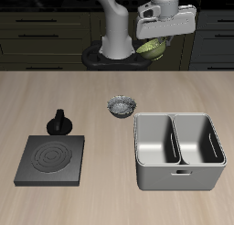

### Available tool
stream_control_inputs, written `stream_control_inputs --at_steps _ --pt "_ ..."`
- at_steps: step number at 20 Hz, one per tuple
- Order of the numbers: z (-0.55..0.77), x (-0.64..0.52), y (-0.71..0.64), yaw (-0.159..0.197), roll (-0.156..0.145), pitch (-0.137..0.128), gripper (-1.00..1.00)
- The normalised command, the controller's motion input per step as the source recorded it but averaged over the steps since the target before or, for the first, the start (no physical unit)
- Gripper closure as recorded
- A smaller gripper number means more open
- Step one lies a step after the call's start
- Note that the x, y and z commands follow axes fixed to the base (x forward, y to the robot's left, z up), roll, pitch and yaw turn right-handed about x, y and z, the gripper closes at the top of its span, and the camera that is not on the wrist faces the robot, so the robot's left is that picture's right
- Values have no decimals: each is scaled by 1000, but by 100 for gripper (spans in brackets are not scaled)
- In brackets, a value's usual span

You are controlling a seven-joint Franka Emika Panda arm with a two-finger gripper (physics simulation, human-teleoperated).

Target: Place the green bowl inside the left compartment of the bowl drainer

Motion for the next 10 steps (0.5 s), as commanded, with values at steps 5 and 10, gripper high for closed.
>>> stream_control_inputs --at_steps 5,10 --pt "97 550 137 25 -17 24 100" --pt "26 428 68 38 -39 9 100"
